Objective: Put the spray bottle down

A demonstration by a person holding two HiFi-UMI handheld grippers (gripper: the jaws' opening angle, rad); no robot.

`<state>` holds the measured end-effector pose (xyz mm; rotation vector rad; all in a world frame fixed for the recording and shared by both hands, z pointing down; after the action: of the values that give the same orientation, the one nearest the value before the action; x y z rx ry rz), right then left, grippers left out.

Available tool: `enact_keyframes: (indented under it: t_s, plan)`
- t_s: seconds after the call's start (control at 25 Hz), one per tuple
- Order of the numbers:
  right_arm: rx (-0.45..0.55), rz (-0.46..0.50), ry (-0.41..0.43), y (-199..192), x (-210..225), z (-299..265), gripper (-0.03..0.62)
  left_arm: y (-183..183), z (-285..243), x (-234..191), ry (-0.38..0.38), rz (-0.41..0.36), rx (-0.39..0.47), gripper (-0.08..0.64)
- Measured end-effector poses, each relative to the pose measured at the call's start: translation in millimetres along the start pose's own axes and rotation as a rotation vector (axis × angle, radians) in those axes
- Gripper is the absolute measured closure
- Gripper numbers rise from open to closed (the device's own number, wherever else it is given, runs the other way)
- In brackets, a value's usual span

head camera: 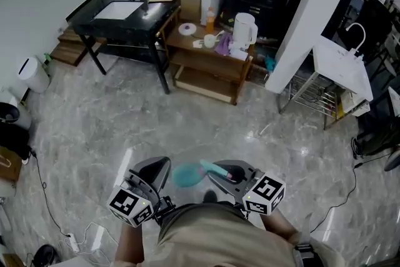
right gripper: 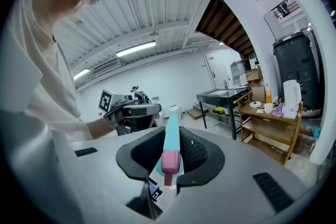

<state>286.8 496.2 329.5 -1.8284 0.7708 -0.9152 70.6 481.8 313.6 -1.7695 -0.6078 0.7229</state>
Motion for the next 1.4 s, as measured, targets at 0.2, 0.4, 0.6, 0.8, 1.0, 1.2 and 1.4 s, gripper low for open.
enact_keyframes:
  t_s: [0.2,0.4,0.6,0.8,1.0,1.2,1.4]
  plan:
    - [0.031,-0.004,-0.012,6.4,22.7,22.4,0.500,17.7,-26.0,17.1,0.014,-0.036,-0.012,0.551]
    - [0.056,-0.026,-0.011,1.1,37.5,35.1,0.500,19.6,-42.7,28.9,0.009,-0.057,-0.030,0.551]
    - [0.067,-0.024,0.015,5.6,40.6,34.7,0.500,22.6,-44.5,30.5,0.035,-0.065,-0.016,0.551]
    - [0.046,0.004,0.028,7.8,41.5,19.6,0.500,13.0,-35.3,13.8,0.065,-0.026,-0.003,0.551]
    - [0.022,-0.016,0.005,8.8,41.5,-5.1,0.500,7.2,-33.3,-13.5,0.039,0.000,0.004,0.551]
    - [-0.007,-0.036,-0.029,14.6,44.6,-28.5,0.500,12.5,-33.6,-43.7,0.026,0.007,0.016,0.551]
    - [-0.006,-0.035,-0.047,28.0,50.8,-53.9,0.500,17.4,-36.0,-76.6,0.013,0.020,0.024,0.551]
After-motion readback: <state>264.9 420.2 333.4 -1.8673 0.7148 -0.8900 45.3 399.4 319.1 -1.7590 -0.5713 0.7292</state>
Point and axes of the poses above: the fingertips, and each gripper's own axes: z backward along the fingers, x to its right, y out of its top, the point moved 7 cm from there along z, backward along the fingers, and after that the axes turned 4 degrees about -x, right-handed, at the moved point
